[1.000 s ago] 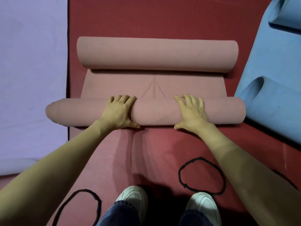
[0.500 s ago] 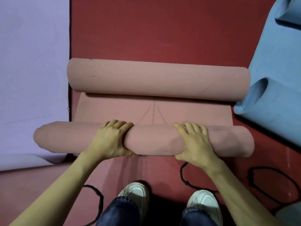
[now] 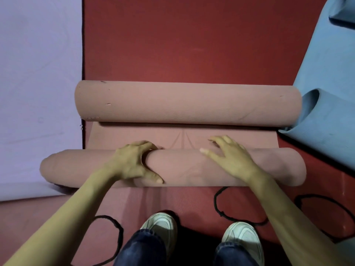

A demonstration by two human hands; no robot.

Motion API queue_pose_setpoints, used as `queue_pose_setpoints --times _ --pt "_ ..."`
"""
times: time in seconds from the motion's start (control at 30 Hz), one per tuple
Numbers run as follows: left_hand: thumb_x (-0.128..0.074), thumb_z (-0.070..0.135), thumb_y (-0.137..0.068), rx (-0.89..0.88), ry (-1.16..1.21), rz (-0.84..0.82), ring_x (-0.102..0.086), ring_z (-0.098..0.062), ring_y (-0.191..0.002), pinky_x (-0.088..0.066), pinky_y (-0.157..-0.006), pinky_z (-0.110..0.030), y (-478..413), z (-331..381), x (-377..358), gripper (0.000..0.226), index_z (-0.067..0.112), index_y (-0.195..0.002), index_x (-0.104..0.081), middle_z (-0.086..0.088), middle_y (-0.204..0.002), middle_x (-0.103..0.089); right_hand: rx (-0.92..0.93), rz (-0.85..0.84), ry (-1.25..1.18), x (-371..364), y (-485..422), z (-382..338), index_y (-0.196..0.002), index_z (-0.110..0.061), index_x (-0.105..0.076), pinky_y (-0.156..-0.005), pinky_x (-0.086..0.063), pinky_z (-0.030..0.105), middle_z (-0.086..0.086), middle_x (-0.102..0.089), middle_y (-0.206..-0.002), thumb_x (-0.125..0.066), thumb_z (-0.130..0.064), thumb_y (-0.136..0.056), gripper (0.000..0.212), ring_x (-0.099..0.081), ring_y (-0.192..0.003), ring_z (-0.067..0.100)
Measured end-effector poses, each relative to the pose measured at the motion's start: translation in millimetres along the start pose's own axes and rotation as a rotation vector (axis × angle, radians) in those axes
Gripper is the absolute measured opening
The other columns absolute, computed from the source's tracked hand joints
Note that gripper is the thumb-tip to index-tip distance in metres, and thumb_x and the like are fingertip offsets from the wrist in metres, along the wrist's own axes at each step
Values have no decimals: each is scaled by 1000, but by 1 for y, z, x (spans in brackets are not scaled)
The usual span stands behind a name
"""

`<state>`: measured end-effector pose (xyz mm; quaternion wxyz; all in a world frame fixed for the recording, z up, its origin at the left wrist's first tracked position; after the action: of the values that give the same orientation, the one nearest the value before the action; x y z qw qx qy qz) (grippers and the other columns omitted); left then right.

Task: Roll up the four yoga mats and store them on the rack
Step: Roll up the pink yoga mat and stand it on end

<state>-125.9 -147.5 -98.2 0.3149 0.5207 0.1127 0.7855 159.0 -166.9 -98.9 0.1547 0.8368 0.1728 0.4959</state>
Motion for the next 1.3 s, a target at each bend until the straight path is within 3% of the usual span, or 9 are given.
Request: queue_pose_setpoints --times 0.17,0.33,0.43,0.57,0.73,0.9,1.07,1.17,1.3 --pt "-41 103 -27 20 38 19 -47 -14 -110 -34 -105 -39 -17 -11 8 123 36 -129 -56 13 -111 -50 -42 101 44 -1 -32 0 -122 -18 -55 -99 -40 37 0 -58 -123 -43 -51 -94 44 -51 -116 21" --pt "-46 83 -61 40 72 608 -56 -26 -98 -37 -86 -38 -19 -5 -6 73 26 -99 -71 2 -102 -63 -16 188 104 5 -49 -10 -122 -17 -56 -98 -37 37 3 -59 -122 -40 -48 -96 43 -49 -117 23" --pt "-49 58 -81 56 61 739 -53 -26 -102 -27 -85 -35 -27 10 -19 43 27 -99 -74 0 -103 -62 -47 167 178 6 -57 -14 -113 -18 -60 -98 -32 38 4 -61 -119 -32 -50 -98 45 -49 -116 25" --pt "-37 50 -91 27 17 774 -57 -27 -101 -32 -90 -42 -34 10 -27 47 22 -103 -73 -2 -104 -64 -80 89 231 9 -66 -14 -127 -16 -55 -104 -27 40 8 -53 -132 -27 -51 -99 52 -42 -126 25" --pt "-43 87 -67 -237 -216 626 -51 -23 -105 -33 -97 -46 -40 2 -10 92 11 -116 -62 -5 -114 -59 56 231 118 22 -64 -18 -149 -28 15 -113 10 47 -11 17 -158 -38 -50 -96 78 18 -144 14" --pt "-46 93 -52 -184 -13 590 -48 -24 -92 -38 -80 -39 -64 -7 22 89 19 -98 -65 3 -95 -55 49 258 195 2 -30 -11 -151 -22 -17 -116 8 45 1 -12 -159 -29 -51 -98 61 0 -146 20" --pt "-52 52 -86 29 -22 857 -55 -36 -94 -36 -81 -41 -74 15 14 42 17 -98 -72 -9 -101 -64 74 251 303 -4 -20 5 -151 -26 8 -111 16 47 -4 10 -159 -67 -47 -80 105 19 -144 19" --pt "-41 57 -87 -26 -121 770 -51 -39 -116 -29 -101 -49 -73 12 1 65 7 -126 -59 -16 -126 -57 42 241 364 5 -38 2 -151 -25 8 -112 14 48 -3 6 -159 -80 -37 -69 121 14 -145 21" --pt "-74 66 -57 -132 -377 554 -35 -38 -134 -20 -109 -59 -75 -2 14 114 1 -143 -36 -20 -143 -41 12 184 362 24 -66 -2 -151 -26 7 -113 12 49 -3 4 -158 -87 -35 -59 131 12 -145 21"
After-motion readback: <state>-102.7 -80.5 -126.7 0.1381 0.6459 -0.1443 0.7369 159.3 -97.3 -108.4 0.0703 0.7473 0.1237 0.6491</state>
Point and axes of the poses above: each hand's wrist, its own y-axis away from the middle knuckle, its own x-axis out of the back of the hand, z = x × y, the point moved 1 cm from there along -y, towards the middle knuckle
